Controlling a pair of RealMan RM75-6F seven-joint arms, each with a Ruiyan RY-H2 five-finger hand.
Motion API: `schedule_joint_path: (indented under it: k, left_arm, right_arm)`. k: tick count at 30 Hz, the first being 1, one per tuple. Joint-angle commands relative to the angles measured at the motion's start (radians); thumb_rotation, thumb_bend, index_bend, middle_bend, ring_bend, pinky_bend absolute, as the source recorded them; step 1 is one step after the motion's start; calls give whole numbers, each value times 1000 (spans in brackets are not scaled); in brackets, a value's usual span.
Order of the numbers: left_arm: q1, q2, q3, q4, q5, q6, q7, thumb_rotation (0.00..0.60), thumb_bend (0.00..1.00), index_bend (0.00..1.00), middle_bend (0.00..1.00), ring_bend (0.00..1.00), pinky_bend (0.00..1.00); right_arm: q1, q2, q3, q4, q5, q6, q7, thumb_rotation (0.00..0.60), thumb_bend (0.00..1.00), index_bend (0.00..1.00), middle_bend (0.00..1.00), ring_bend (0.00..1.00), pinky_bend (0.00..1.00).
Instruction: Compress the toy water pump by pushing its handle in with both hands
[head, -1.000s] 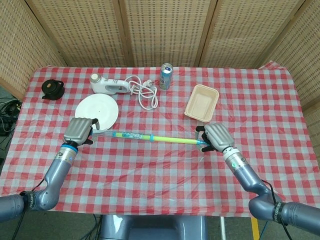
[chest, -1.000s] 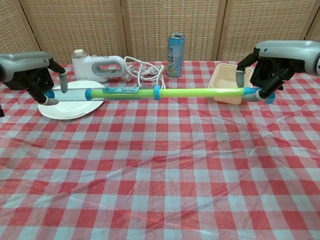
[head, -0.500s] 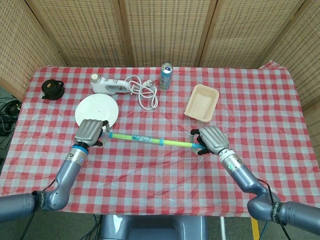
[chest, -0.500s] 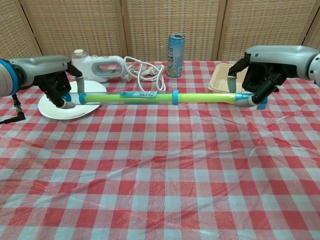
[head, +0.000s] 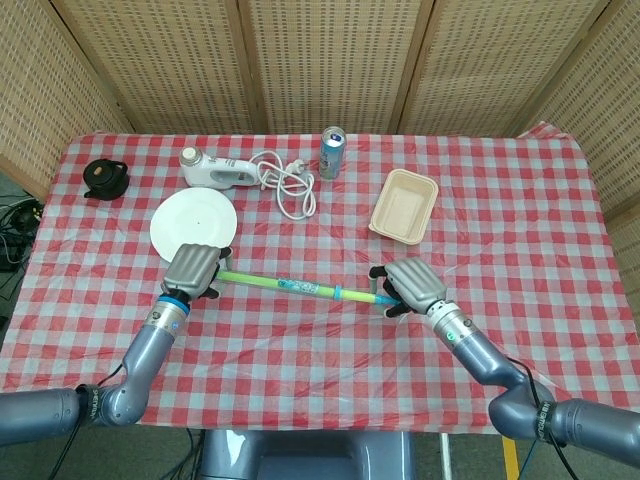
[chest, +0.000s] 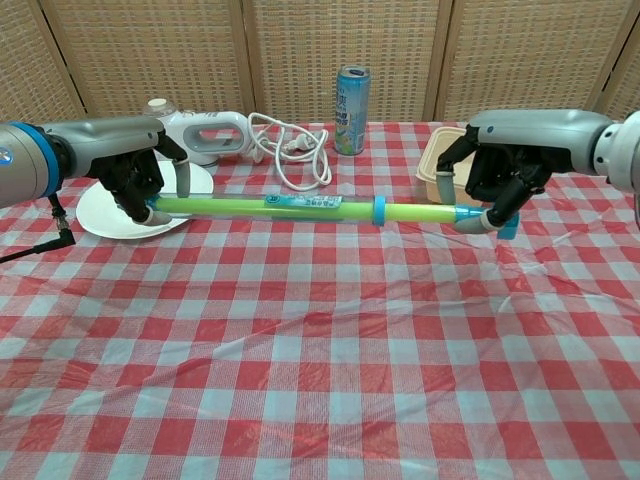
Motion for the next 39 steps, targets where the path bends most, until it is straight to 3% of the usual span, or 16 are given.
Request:
schedule_joint_path:
  k: [1, 17, 19, 22, 24, 27, 30, 33, 39]
  left_arm:
    - [-2, -2, 2, -6, -1, 3, 1, 600, 430, 559, 763, 685, 559]
    - [-3, -7, 16, -16, -4, 14, -3, 600, 430, 557, 762, 685, 559]
    - [-4, -8, 16, -18, -2, 16, -2, 600, 426, 549, 738, 682, 559]
    - [-5, -6, 18, -23, -2, 17, 0, 600, 411, 482, 601, 597, 520]
    - [-5, -2, 22, -26, -5, 14, 1, 600, 390, 381, 454, 483, 453]
    - [-7, 13, 31, -35, -25, -8, 7, 600, 313, 227, 194, 263, 291]
    - [-12, 30, 38, -47, -43, -31, 8, 600, 262, 158, 59, 117, 160]
    - [-11, 40, 47, -54, -49, -43, 1, 600, 226, 126, 1, 17, 46]
    - [6, 61, 59, -73, -28, -48, -37, 600, 221, 115, 0, 0, 0]
  right_arm:
    - [2, -3, -3, 0, 0, 0, -4, 600, 517, 829, 1000, 952, 489]
    - [13, -15, -12, 3, 22, -2, -31, 600, 514, 829, 1000, 952, 489]
    - [14, -18, -13, 6, 25, -3, -32, 600, 511, 826, 1000, 949, 489]
    - [15, -18, -14, 12, 32, -8, -30, 600, 456, 767, 967, 890, 475]
    - [14, -15, -16, 15, 35, -11, -27, 600, 412, 652, 857, 789, 398]
    - [17, -2, -26, 22, 51, -33, -36, 600, 346, 446, 612, 594, 230]
    - [20, 0, -33, 29, 76, -38, -62, 600, 288, 290, 388, 380, 125]
    - [21, 0, -40, 32, 108, -39, -89, 600, 250, 184, 226, 202, 59]
    - [12, -1, -55, 32, 156, -17, -138, 600, 243, 154, 114, 73, 5]
